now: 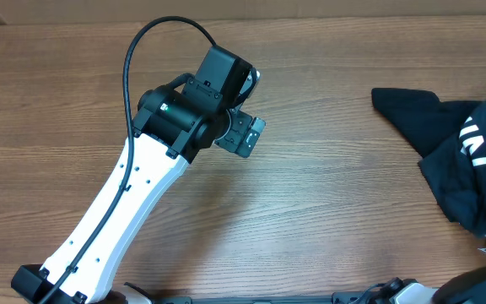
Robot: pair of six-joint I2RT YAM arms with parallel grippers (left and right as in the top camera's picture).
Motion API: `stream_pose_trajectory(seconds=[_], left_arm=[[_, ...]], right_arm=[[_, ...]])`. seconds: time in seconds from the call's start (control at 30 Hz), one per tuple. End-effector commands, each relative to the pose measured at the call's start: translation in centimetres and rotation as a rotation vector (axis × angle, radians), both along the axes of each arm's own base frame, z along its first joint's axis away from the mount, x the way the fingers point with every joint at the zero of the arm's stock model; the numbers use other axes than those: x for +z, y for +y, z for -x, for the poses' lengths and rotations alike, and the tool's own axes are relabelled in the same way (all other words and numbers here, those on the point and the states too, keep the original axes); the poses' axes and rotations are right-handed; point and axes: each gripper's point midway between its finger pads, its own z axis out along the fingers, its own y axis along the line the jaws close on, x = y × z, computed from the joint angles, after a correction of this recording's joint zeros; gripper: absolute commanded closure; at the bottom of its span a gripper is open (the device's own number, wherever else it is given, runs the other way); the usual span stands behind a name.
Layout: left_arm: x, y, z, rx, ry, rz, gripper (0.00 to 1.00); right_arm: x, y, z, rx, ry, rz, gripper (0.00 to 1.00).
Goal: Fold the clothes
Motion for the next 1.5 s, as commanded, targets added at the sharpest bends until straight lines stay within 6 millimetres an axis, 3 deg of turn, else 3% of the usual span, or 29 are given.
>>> stream_pose_trajectory(seconds=[0.0,0.13,0.27,0.33,0.37,0.5,0.67,0.8,0.9,0.93,0.97,1.0,1.07,1.1,1.17,1.2,1.23,1.27,1.3,1.33,1.47], left_arm=[[1.1,0.1,0.2,-0.022,-0.019,0.006,0.0],[2.2,0.9,0.6,-0.002,-0.03,-0.004,0.0],[8.5,3.2,1.7,0.071,-0.155,0.018,0.0],[9.9,4.4,2.5,0.093,-0.181,0.006,0.0],[10.7,6.4,2.9,0.178,-0.214,-0.028,0.0],[13.1,10.9,4.9,0.339,-0.297,-0.045,0.0],[15.3,14.2,6.8,0.424,-0.368,-0.006,0.0],[15.5,14.7,7.2,0.435,-0.37,-0.008,0.0],[15.4,14.7,7.2,0.436,-0.37,-0.008,0.0],[15.5,14.7,7.2,0.436,-0.37,-0.008,0.0],[15.4,14.7,7.2,0.436,-0.37,-0.008,0.0],[15.4,14.7,7.2,0.435,-0.369,-0.009,0.0],[15.4,14.6,7.2,0.432,-0.367,-0.007,0.0],[15.3,14.5,7.2,0.424,-0.363,-0.003,0.0],[14.9,13.5,7.1,0.364,-0.334,0.007,0.0],[14.6,13.2,6.9,0.357,-0.323,0.006,0.0],[14.4,13.1,6.6,0.356,-0.315,0.001,0.0],[14.1,12.9,6.3,0.355,-0.306,-0.006,0.0],[13.8,12.7,5.9,0.354,-0.296,-0.012,0.0],[13.5,12.5,5.5,0.353,-0.286,-0.019,0.0],[12.6,12.1,4.6,0.351,-0.262,-0.037,0.0]], right_arm=[[5.1,3.6,-3.1,0.152,-0.191,0.051,0.96],[6.7,10.8,-6.4,0.377,-0.305,-0.058,0.96],[8.0,20.4,-9.6,0.692,-0.391,-0.154,0.96],[8.4,24.3,-10.4,0.789,-0.41,-0.171,0.96],[8.6,26.6,-10.8,0.836,-0.422,-0.177,0.96],[8.9,34.9,-11.4,0.999,-0.458,-0.236,0.96],[5.9,45.1,-11.1,1.167,-0.425,-0.341,0.96],[5.6,53.6,-10.6,1.31,-0.549,-0.408,0.96],[6.4,56.7,-10.4,1.354,-0.638,-0.437,0.96],[6.4,57.0,-10.5,1.36,-0.651,-0.436,0.96],[6.4,56.9,-10.6,1.37,-0.656,-0.425,0.76],[6.2,56.3,-11.0,1.374,-0.655,-0.401,0.66],[5.4,53.4,-12.3,1.315,-0.599,-0.328,0.51],[4.6,50.7,-13.0,1.275,-0.546,-0.272,0.48],[2.5,42.9,-13.6,1.154,-0.368,-0.124,0.43],[1.8,40.0,-13.5,1.107,-0.298,-0.081,0.44],[1.0,36.9,-13.1,1.063,-0.216,-0.043,0.51],[-0.2,33.1,-12.0,0.99,-0.096,-0.022,0.78],[-1.3,30.5,-11.0,0.951,-0.01,-0.014,0.96],[-2.5,28.8,-10.2,0.931,0.055,-0.021,0.96],[-7.4,25.6,-9.3,0.853,0.183,0.034,0.96]])
